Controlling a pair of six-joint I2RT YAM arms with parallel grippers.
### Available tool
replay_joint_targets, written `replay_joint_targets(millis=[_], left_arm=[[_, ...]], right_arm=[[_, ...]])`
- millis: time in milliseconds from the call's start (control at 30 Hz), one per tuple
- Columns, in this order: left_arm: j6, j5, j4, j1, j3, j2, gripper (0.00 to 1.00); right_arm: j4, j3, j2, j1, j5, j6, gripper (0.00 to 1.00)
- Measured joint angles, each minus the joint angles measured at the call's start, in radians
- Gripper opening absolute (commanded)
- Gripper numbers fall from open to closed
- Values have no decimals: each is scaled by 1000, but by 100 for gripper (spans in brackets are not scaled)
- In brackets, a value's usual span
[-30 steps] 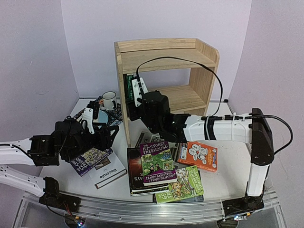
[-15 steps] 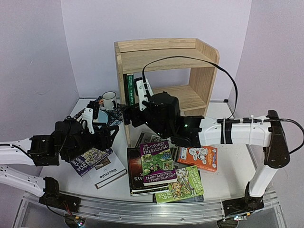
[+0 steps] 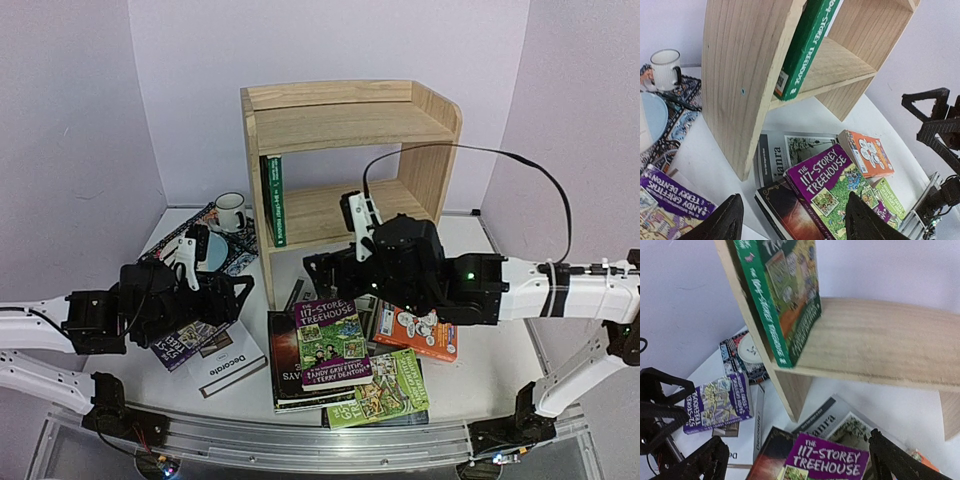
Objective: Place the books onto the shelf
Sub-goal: Pick up the book from the book pile.
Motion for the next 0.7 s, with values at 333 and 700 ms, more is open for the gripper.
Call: replay_joint_targets(millis=[333,700], left_arm=[[-218,190,104,1,-99,90,73],[-383,322,252,6,-150,157,74]], right_arm=[[-228,-233,-115,-3,-141,294,96],[-244,-327,-127,-194,-415,461,77]])
